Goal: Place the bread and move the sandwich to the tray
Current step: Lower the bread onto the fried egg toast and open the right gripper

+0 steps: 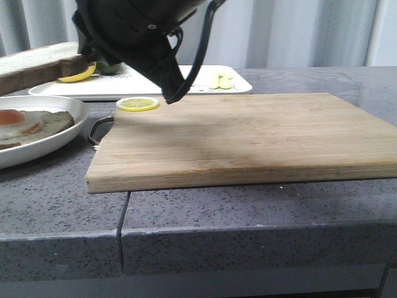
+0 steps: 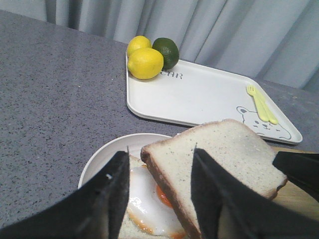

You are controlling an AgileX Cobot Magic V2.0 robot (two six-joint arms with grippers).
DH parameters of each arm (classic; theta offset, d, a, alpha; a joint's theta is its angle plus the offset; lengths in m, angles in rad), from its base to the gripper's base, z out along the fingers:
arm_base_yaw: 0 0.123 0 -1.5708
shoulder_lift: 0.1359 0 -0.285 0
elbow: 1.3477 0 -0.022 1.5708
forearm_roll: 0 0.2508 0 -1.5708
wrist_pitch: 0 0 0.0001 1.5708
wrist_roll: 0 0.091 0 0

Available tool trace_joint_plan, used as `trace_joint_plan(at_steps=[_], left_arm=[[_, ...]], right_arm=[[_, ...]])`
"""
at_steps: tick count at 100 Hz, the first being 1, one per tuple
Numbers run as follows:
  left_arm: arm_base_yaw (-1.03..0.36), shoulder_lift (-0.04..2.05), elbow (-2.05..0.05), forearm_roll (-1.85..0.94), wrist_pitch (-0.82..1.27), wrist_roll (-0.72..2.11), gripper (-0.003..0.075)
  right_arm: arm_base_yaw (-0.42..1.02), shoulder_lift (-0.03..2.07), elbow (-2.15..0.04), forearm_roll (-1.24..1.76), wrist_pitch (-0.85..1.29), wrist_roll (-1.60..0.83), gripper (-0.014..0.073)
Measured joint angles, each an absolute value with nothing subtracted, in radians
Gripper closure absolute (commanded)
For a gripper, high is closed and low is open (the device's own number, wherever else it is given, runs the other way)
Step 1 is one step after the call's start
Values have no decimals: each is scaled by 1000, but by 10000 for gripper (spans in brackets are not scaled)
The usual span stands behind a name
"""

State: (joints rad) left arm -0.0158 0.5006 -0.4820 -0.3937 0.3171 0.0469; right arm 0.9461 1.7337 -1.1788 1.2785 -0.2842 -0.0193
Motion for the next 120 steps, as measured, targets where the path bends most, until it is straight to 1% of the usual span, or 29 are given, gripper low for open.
trace_joint_plan(at_steps=[43,96,120], left_arm=[[-16,501,-482,-396,317,47,446],[-16,501,-482,-396,317,47,446],[-16,501,-482,-396,317,47,446]], right_arm=[[992,1794,-1200,1285,-314,10,656],[994,1803,-1200,1288,-328,33,653],[994,1822,-1200,1288,-301,35,652]])
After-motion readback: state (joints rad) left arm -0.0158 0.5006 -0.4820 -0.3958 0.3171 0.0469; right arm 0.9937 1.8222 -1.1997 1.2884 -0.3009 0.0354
